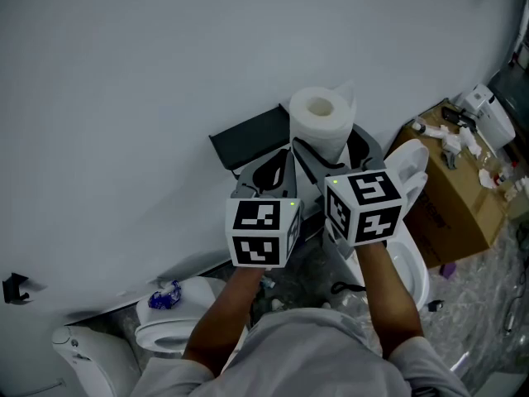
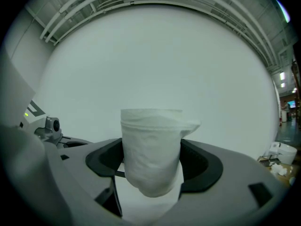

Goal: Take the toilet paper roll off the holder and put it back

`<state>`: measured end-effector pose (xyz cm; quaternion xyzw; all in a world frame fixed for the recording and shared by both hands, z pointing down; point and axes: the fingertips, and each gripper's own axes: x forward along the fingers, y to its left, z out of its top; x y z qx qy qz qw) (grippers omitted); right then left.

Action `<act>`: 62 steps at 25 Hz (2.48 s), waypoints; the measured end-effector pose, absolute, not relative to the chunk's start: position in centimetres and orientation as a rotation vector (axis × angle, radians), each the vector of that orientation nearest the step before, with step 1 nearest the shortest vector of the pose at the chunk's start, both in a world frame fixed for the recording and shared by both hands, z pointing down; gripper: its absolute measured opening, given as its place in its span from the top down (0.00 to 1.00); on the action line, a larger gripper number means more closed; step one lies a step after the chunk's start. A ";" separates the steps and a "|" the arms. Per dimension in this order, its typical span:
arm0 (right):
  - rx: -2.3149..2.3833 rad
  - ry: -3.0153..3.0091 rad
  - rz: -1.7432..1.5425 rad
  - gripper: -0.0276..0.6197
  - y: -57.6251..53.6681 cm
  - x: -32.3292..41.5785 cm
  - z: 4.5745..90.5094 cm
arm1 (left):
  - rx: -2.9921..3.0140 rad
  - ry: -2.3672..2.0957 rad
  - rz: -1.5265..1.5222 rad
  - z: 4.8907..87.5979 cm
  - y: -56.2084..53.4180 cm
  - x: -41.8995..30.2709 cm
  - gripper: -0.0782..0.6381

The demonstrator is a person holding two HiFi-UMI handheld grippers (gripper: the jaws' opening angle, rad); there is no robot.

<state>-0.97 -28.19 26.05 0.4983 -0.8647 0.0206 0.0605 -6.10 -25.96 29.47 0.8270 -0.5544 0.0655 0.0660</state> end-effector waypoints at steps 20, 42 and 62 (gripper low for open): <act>1.586 -2.564 0.096 0.39 -27.2 7.2 29.3 | 2.533 -1.633 0.177 30.2 -25.6 1.1 0.88; 1.597 -2.550 0.115 0.39 -26.4 8.3 30.2 | 2.543 -1.612 0.190 30.5 -24.6 2.2 0.88; 1.583 -2.561 0.087 0.39 -26.2 7.4 29.2 | 2.542 -1.625 0.179 30.1 -24.5 1.5 0.88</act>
